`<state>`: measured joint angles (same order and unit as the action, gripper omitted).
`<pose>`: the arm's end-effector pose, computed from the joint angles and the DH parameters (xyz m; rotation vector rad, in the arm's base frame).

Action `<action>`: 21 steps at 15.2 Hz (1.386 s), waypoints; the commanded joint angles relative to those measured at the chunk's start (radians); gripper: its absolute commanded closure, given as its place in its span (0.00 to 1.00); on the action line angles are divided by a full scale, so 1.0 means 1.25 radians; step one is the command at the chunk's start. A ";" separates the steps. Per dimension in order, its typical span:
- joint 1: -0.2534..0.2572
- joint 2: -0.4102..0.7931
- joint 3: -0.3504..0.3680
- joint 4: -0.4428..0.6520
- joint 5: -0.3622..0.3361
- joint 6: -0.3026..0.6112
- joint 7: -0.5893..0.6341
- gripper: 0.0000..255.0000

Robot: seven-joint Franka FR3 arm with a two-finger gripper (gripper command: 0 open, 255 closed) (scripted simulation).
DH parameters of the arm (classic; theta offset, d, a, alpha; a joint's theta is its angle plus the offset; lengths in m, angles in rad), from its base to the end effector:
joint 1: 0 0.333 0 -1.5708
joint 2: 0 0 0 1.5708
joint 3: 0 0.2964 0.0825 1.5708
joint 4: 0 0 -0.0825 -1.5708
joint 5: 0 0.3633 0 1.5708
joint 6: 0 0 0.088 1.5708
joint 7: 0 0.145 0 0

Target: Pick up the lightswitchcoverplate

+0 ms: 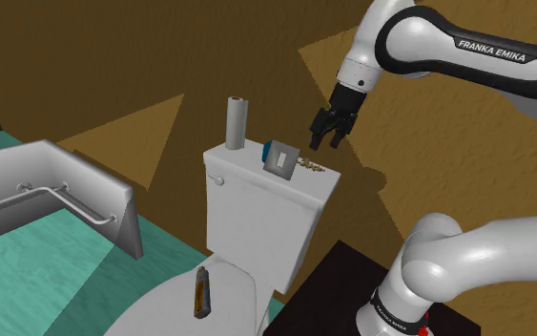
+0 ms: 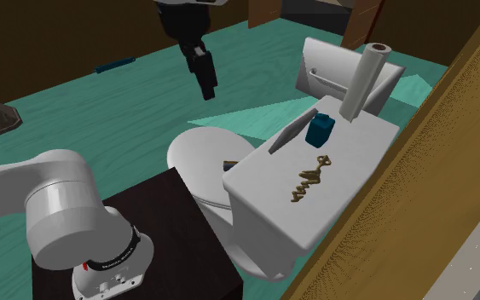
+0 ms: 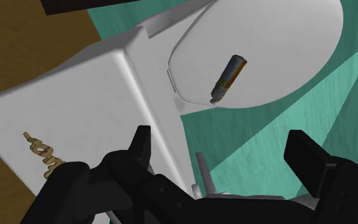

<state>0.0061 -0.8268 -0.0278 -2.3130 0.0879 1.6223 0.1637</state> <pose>0.2998 0.0035 0.5763 -3.0055 0.2657 -0.1925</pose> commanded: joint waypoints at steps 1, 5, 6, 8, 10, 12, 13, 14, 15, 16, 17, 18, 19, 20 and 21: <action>0.000 0.000 0.000 0.000 0.000 0.000 0.000 0.00; 0.000 0.153 -0.078 0.090 0.002 -0.020 -0.073 0.00; 0.001 0.192 -0.096 0.115 0.004 -0.028 -0.091 0.00; 0.003 0.272 -0.132 0.169 0.013 -0.045 -0.129 0.00; 0.004 0.355 -0.166 0.226 0.025 -0.066 -0.168 0.00; 0.003 0.440 -0.198 0.288 0.041 -0.092 -0.208 0.00; 0.002 0.483 -0.213 0.320 0.051 -0.106 -0.229 0.00; -0.001 0.528 -0.226 0.354 0.062 -0.122 -0.249 0.00; -0.005 0.573 -0.239 0.389 0.073 -0.139 -0.269 0.00; -0.010 0.618 -0.250 0.425 0.085 -0.157 -0.289 0.00; -0.011 0.620 -0.249 0.426 0.085 -0.157 -0.290 0.00; -0.012 0.619 -0.249 0.414 0.085 -0.146 -0.292 0.00; -0.012 0.619 -0.249 0.403 0.085 -0.136 -0.294 0.00; -0.012 0.618 -0.248 0.392 0.084 -0.125 -0.295 0.00; -0.012 0.618 -0.248 0.382 0.084 -0.115 -0.297 0.00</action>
<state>-0.0086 -0.0565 -0.3384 -1.8251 0.1922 1.4661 -0.2056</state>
